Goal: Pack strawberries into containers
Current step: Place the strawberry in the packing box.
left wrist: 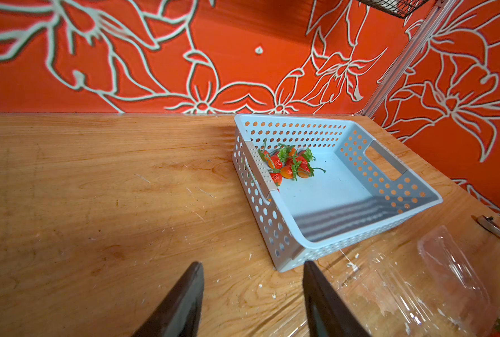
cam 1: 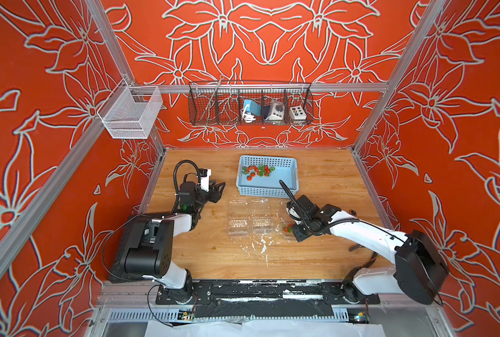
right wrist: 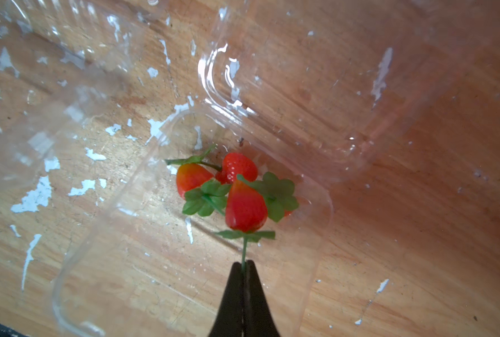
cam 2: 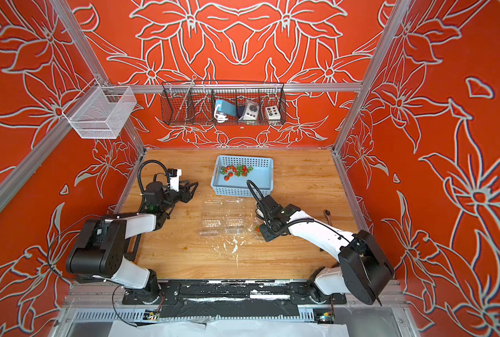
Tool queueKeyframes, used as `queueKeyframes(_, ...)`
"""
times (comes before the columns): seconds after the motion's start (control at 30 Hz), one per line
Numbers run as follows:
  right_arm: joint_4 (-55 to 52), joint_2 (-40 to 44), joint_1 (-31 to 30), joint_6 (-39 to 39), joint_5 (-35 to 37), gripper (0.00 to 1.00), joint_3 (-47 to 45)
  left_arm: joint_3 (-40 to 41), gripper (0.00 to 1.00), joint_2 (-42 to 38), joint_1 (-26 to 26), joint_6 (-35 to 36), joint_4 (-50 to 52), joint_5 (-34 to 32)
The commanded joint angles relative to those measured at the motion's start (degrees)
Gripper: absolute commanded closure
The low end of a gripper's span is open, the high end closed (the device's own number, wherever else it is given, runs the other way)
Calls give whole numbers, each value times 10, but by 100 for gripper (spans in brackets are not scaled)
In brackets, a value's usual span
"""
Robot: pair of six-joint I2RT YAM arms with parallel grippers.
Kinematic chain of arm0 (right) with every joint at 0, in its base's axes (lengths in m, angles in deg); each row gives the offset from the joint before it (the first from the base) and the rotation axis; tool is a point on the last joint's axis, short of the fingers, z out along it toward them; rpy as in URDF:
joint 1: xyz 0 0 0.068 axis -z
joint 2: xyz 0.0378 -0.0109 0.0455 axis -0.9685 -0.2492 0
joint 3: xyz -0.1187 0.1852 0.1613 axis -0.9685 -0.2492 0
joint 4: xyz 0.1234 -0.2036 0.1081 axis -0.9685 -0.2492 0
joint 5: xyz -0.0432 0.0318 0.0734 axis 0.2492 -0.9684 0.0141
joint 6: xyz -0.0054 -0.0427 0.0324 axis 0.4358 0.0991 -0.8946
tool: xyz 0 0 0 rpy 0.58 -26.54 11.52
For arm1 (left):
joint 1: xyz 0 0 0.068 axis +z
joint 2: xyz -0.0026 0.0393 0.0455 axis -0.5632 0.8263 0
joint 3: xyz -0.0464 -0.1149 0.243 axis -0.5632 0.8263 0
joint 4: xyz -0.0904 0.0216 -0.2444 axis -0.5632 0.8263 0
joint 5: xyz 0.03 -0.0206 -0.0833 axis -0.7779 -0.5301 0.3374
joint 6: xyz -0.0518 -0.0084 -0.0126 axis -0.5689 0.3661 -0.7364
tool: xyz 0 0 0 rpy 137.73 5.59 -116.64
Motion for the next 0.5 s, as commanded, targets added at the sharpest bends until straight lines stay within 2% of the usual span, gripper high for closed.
queueKeyframes(0.0,11,-14,-13,-22,-3,98,-11,-4,46,-2,-2,0,-7,2)
queueKeyframes(0.27,26,-44,-24,-46,1,94,-18,-4,46,-3,-1,0,-8,1)
queueKeyframes(0.47,36,-60,-24,-60,7,85,-24,-3,46,-3,-2,0,-8,1)
